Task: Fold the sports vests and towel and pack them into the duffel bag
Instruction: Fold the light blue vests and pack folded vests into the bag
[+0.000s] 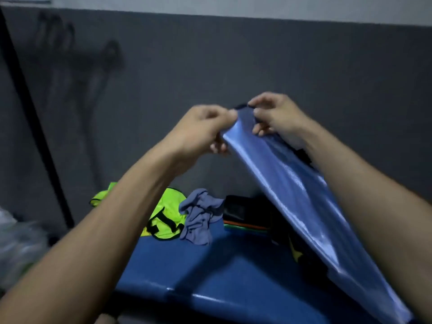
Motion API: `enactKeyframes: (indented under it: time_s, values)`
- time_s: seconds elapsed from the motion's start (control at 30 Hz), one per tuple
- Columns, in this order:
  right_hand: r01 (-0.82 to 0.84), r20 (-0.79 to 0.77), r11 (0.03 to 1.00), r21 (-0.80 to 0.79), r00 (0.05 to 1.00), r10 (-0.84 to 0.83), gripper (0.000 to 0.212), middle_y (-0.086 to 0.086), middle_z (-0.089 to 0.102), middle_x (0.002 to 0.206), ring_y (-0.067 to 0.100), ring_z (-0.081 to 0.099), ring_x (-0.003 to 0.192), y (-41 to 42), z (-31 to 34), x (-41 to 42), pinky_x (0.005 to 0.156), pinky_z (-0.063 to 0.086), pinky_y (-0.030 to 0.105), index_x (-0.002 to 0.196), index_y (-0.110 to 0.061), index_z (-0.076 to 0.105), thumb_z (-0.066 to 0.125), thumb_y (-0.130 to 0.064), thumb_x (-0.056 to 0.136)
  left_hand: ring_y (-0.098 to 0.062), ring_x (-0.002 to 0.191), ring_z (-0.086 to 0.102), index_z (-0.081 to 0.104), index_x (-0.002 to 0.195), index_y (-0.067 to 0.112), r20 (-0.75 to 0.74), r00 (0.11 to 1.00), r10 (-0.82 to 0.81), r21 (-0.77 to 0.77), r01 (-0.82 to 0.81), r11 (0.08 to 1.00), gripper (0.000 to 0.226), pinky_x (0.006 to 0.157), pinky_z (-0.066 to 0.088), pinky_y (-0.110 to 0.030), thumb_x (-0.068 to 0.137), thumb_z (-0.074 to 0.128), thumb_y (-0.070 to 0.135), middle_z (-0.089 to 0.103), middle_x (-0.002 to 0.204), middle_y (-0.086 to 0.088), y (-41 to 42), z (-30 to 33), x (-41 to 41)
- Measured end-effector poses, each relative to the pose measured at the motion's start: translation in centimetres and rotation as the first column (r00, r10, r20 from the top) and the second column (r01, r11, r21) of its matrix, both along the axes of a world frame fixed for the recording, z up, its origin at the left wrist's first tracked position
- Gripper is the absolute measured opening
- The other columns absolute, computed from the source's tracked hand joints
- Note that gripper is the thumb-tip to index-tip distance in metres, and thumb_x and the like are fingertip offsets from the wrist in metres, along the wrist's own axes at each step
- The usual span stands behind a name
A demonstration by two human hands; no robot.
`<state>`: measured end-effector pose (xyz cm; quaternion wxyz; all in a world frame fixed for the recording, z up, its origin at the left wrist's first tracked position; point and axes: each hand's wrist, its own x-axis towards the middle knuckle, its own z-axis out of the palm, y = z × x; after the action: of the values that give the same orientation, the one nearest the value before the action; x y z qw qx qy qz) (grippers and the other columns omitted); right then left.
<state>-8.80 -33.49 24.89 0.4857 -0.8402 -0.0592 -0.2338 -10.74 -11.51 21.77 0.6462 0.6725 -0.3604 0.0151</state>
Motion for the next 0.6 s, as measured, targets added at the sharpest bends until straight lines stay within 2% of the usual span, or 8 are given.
enactKeyframes:
  time_s: [0.1, 0.2, 0.27, 0.37, 0.47, 0.53, 0.6]
  values:
    - [-0.065, -0.180, 0.997, -0.038, 0.982, 0.057, 0.024, 0.008, 0.056, 0.064, 0.008, 0.061, 0.041, 3.2, -11.1, 5.9, 0.041, 0.048, 0.020, 0.103, -0.010, 0.060, 0.046, 0.010, 0.100, -0.015, 0.057, 0.051, 0.060, 0.083, 0.010, -0.179, 0.965, 0.190, 0.136, -0.167, 0.976, 0.022, 0.057, 0.047, -0.027, 0.103, 0.059, 0.020, 0.051, 0.071, -0.008, 3.2, -10.5, 3.6]
    - [-0.147, -0.297, 0.986, -0.075, 0.947, 0.119, 0.029, 0.003, 0.059, 0.066, 0.009, 0.063, 0.047, 6.9, -21.1, 10.1, 0.058, 0.053, 0.030, 0.093, -0.015, 0.062, 0.048, 0.009, 0.098, -0.014, 0.056, 0.051, 0.058, 0.077, 0.012, -0.342, 0.871, 0.353, 0.300, -0.255, 0.919, 0.025, 0.054, 0.050, -0.026, 0.099, 0.065, 0.020, 0.053, 0.067, -0.006, 7.2, -19.8, 5.5]
    - [-0.181, -0.349, 0.978, -0.103, 0.927, 0.135, 0.026, 0.004, 0.063, 0.070, 0.014, 0.063, 0.054, 9.5, -26.0, 11.9, 0.063, 0.054, 0.031, 0.095, -0.014, 0.065, 0.050, 0.008, 0.096, -0.012, 0.055, 0.048, 0.059, 0.072, 0.014, -0.374, 0.808, 0.456, 0.387, -0.311, 0.868, 0.026, 0.054, 0.043, -0.024, 0.087, 0.075, 0.029, 0.054, 0.063, -0.002, 10.0, -24.3, 6.4]
    - [-0.214, -0.373, 0.972, -0.100, 0.914, 0.162, 0.020, 0.010, 0.065, 0.081, 0.019, 0.063, 0.063, 13.0, -30.2, 13.6, 0.058, 0.049, 0.018, 0.103, -0.008, 0.067, 0.053, 0.004, 0.098, -0.012, 0.057, 0.049, 0.062, 0.069, 0.011, -0.372, 0.723, 0.582, 0.494, -0.376, 0.784, 0.031, 0.059, 0.040, -0.027, 0.068, 0.070, 0.041, 0.057, 0.058, 0.003, 13.6, -27.9, 8.0]
    - [-0.241, -0.358, 0.964, -0.111, 0.915, 0.187, 0.018, 0.008, 0.067, 0.079, 0.023, 0.066, 0.067, 15.7, -32.6, 15.2, 0.066, 0.053, 0.031, 0.102, -0.008, 0.069, 0.055, 0.001, 0.097, -0.013, 0.059, 0.053, 0.062, 0.067, 0.012, -0.245, 0.683, 0.688, 0.643, -0.417, 0.642, 0.031, 0.061, 0.041, -0.028, 0.081, 0.076, 0.036, 0.060, 0.060, 0.005, 16.2, -29.9, 9.8]
    - [-0.267, -0.353, 0.957, -0.113, 0.911, 0.213, 0.018, 0.003, 0.067, 0.083, 0.026, 0.066, 0.073, 17.0, -33.6, 16.0, 0.074, 0.055, 0.037, 0.102, -0.013, 0.069, 0.056, -0.001, 0.097, -0.016, 0.068, 0.061, 0.063, 0.073, 0.013, -0.088, 0.662, 0.744, 0.771, -0.428, 0.472, 0.028, 0.064, 0.045, -0.029, 0.089, 0.072, 0.035, 0.068, 0.070, 0.003, 17.7, -31.0, 10.8]
    - [-0.295, -0.344, 0.944, -0.147, 0.910, 0.231, 0.018, -0.001, 0.067, 0.092, 0.023, 0.064, 0.077, 18.0, -34.4, 16.5, 0.077, 0.055, 0.038, 0.104, -0.014, 0.068, 0.057, -0.002, 0.097, -0.023, 0.086, 0.064, 0.062, 0.080, 0.019, 0.061, 0.643, 0.763, 0.867, -0.413, 0.278, 0.023, 0.073, 0.051, -0.034, 0.090, 0.069, 0.039, 0.070, 0.088, -0.002, 18.5, -31.3, 11.3]
